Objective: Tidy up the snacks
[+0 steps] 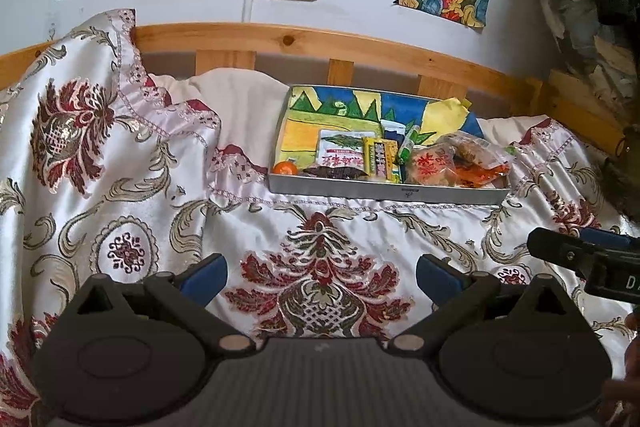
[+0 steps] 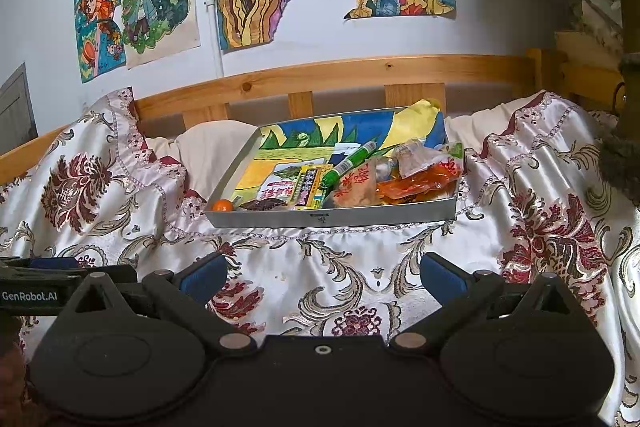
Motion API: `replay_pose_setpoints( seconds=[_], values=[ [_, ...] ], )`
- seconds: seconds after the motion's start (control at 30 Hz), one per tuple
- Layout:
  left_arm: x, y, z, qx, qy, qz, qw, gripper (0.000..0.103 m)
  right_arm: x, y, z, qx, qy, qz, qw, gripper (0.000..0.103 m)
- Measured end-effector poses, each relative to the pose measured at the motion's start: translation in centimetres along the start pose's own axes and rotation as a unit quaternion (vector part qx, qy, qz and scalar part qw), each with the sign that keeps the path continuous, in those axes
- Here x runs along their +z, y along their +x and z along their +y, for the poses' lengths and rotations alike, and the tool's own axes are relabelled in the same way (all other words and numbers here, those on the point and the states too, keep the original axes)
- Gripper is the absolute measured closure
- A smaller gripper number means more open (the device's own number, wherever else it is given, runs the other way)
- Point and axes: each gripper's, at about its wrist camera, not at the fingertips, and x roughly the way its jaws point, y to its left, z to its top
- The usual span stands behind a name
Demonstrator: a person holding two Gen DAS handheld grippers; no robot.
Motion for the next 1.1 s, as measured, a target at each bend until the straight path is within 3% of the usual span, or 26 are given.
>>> replay_pose_setpoints(
  seconds=[1.1],
  values=[
    [-0.23,-0.03,0.09,0.003,0.004,0.001,1.0,0.001,-0.17,0.08,-0.2,0.001,-0.002,0.002,1.0,0.001]
  ],
)
